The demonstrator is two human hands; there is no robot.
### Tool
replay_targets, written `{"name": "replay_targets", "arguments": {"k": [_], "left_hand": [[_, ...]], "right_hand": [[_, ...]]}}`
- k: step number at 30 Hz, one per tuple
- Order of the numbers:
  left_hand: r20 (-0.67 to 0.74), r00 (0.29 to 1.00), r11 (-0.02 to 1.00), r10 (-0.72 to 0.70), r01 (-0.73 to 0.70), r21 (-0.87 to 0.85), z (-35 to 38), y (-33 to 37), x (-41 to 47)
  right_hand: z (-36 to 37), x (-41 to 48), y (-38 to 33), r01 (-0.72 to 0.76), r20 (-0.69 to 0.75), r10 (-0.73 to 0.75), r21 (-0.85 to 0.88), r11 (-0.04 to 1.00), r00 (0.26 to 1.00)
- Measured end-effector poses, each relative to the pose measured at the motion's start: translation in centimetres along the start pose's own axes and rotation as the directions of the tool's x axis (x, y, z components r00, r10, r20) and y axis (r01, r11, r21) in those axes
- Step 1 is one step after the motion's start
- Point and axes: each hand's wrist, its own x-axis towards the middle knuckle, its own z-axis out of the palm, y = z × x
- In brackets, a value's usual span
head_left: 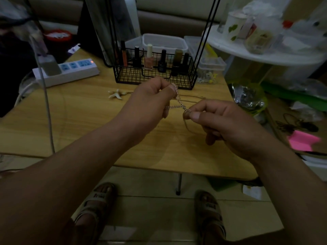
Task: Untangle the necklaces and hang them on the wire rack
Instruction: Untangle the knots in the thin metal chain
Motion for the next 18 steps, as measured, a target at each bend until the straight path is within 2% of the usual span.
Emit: {"name": "replay_targets", "arguments": {"k": [4, 9, 12, 18], "left_hand": [[-0.008, 1.000, 1.000, -0.005, 0.005, -0.004, -0.05, 0.19, -0.22], [-0.097, 0.994, 0.978, 0.059, -0.038, 0.203, -0.42, -0.28, -0.33], [-0.019, 0.999, 0.962, 0.050, -0.043, 0.269, -0.72, -0.23, -0.37], [0.150, 0.989, 0.962, 0.006, -0.046, 0.269, -0.89, -0.10, -0.41]], "right_hand": [[-0.04, -0.13, -0.18, 0.041, -0.076, -0.044, -0.044, 0.998, 0.996], [-0.45, -0.41, -0.22, 0.127, -0.208, -0.158, -0.156, 0.980, 0.965], [-0.70, -0.57, -0.24, 0.157, -0.272, -0.198, -0.165, 0.974, 0.942], [-0.51, -0.31, -0.02, 0.134, -0.358, -0.185, -0.163, 0.977, 0.915]]}}
